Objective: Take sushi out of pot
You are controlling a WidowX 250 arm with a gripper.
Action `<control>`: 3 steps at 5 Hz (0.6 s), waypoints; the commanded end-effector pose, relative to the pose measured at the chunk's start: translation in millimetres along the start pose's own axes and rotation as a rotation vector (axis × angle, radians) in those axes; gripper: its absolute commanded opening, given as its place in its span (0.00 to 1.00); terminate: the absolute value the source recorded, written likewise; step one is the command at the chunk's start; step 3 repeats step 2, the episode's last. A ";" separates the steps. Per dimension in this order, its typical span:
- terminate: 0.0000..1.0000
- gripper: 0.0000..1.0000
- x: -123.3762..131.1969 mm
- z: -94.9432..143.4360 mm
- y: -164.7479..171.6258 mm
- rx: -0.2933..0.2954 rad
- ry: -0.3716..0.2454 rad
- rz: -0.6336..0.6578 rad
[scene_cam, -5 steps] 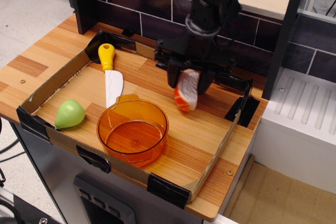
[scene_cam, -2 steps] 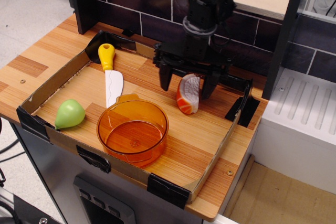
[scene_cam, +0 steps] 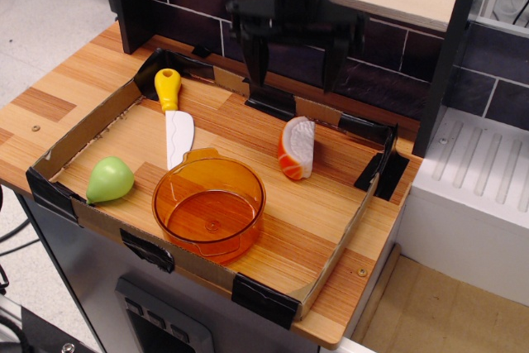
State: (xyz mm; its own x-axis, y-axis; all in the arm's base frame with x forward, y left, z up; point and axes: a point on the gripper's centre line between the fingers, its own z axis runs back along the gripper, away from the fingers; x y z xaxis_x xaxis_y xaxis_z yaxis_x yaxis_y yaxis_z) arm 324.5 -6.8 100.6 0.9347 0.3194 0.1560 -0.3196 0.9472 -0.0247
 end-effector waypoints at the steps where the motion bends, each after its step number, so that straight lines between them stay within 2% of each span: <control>1: 0.00 1.00 3.2 17.9 2.3 -0.020 -0.052 0.006; 2: 1.00 1.00 3.2 17.9 2.3 -0.020 -0.052 0.006; 3: 1.00 1.00 3.2 17.9 2.3 -0.020 -0.052 0.006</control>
